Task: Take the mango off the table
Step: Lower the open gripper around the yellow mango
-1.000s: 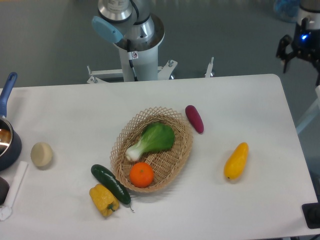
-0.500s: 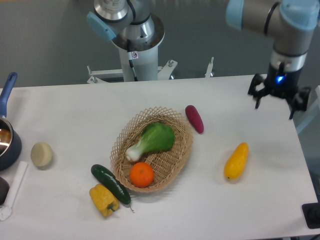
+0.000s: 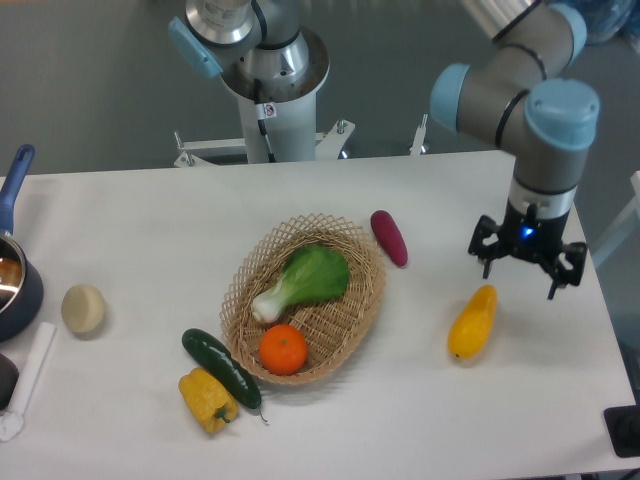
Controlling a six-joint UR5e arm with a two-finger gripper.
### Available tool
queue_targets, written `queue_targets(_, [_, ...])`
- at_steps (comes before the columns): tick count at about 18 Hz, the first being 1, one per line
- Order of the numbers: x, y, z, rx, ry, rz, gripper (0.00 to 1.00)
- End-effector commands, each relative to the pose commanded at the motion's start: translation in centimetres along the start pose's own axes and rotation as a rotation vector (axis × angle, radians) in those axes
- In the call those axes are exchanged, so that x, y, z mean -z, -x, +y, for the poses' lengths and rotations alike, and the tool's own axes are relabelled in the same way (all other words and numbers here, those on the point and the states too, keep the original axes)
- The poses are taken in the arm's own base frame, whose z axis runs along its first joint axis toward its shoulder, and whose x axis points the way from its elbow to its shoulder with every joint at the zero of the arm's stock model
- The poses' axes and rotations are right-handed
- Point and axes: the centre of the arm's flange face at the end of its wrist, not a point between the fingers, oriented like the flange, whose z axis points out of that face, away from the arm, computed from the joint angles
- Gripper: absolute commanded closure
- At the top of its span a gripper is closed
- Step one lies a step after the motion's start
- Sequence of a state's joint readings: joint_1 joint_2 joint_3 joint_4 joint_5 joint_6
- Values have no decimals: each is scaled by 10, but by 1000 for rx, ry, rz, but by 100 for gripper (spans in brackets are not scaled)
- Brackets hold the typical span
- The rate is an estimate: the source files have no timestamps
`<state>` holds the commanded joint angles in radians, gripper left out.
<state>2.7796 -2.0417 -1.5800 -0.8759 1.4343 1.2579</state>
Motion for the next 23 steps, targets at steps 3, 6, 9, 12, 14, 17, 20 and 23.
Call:
queue_targets(3, [-18,-2,2,7,7,27,0])
queue_targets(6, [-27,-5,-3,-12,7,36,0])
queue_targets(9, [-33,-3,-4,-13,9,41,0])
queue_targets(12, [-41,-1,-5,-16,10,41,0])
queue_targets(14, [-50,-4,-10,-28,7,40,0])
queue_targets(17, [-57,-13,-15,-35,9,57,0])
queue_targets(20, [-69,-21,-20,-39,15,77,0])
queue_targets(23, [-80,-28,-20,-44,23,98,0])
